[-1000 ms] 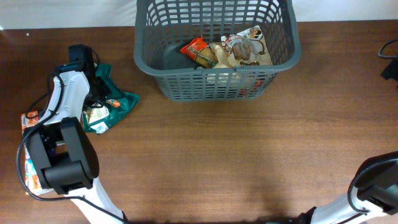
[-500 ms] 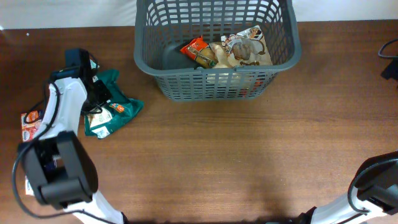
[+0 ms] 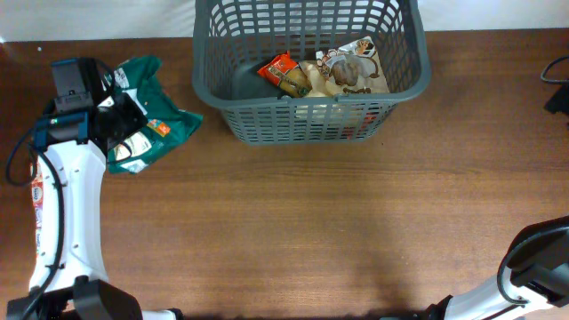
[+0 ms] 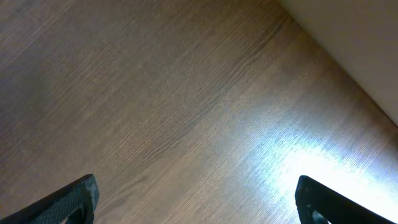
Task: Pack container
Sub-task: 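Carry the green coffee bag up toward the basket's left side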
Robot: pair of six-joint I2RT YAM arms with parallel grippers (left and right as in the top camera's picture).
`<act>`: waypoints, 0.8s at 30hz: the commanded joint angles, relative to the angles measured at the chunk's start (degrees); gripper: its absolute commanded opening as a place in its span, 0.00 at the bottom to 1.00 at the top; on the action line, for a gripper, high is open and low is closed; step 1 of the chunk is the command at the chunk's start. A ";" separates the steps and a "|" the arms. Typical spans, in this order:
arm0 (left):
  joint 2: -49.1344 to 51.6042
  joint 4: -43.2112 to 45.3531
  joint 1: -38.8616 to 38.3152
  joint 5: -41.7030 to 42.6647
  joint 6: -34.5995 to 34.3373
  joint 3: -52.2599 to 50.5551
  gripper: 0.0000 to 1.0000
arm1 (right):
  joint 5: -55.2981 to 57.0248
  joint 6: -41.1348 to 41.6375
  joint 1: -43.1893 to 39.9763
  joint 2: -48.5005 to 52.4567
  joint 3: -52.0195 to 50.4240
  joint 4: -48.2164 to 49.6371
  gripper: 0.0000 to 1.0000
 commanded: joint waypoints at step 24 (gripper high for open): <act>-4.33 -2.58 -7.56 -11.02 4.96 20.83 0.02 | -0.07 0.44 0.04 -0.70 -0.09 0.17 0.99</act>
